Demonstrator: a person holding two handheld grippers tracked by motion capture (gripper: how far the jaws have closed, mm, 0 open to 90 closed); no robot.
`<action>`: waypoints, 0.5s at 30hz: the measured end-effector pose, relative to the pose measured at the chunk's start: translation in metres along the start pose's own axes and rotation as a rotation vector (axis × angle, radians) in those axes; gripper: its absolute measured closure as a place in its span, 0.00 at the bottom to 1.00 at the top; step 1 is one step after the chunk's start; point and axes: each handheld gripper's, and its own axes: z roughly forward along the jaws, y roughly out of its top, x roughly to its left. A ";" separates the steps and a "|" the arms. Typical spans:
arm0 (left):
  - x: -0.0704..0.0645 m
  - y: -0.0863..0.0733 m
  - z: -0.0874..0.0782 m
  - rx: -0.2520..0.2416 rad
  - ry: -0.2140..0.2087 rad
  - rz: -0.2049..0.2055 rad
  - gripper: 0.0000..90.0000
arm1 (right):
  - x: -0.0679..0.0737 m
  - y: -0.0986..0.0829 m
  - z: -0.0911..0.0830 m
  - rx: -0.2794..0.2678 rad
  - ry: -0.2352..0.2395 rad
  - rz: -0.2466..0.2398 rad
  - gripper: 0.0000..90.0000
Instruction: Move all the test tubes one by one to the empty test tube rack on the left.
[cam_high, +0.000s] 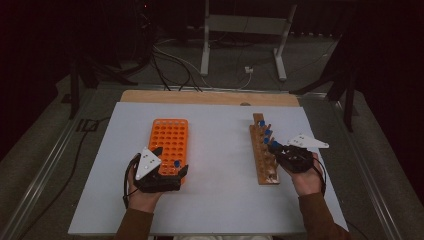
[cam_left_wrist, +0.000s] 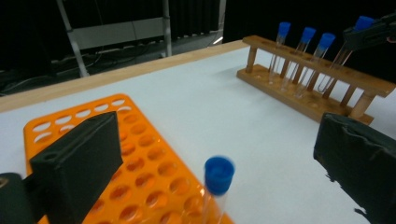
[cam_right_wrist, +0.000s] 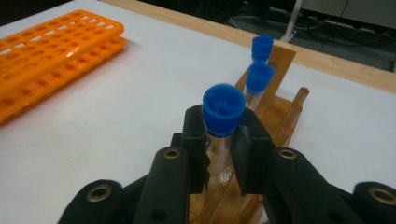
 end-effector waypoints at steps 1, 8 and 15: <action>-0.002 0.002 0.001 -0.001 -0.003 0.004 0.03 | 0.000 0.002 -0.002 -0.003 0.001 -0.003 0.85; -0.017 0.014 0.012 -0.010 -0.038 0.029 0.04 | 0.002 0.017 -0.018 -0.034 0.012 -0.030 0.85; -0.031 0.023 0.019 -0.023 -0.068 0.042 0.04 | 0.008 0.027 -0.025 -0.064 0.035 -0.040 0.85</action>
